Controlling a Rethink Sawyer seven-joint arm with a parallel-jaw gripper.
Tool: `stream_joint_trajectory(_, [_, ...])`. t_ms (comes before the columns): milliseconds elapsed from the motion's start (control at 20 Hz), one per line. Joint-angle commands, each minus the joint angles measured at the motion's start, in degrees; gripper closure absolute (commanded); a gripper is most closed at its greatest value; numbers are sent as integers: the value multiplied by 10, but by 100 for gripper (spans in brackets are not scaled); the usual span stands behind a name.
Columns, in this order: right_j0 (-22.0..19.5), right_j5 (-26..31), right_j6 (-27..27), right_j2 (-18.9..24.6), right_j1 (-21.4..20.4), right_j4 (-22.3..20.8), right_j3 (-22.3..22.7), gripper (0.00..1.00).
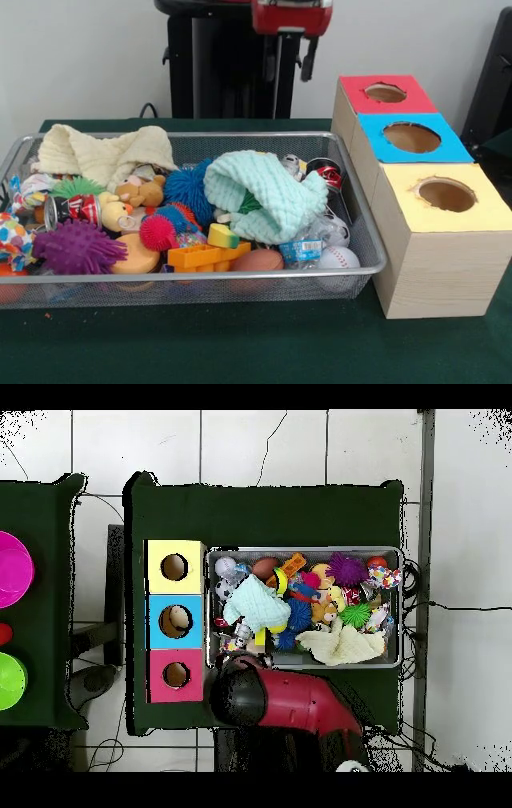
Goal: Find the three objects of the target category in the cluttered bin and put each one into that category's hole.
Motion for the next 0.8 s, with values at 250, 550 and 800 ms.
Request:
stream_joint_trajectory(250, [-111, -64, -74, 147, 127, -106, -122, 0])
stream_joint_trajectory(550, [-138, -70, -39, 156, 123, -136, -120, 0])
stream_joint_trajectory(800, [-159, -77, -31, 159, 127, -162, -135, 0])
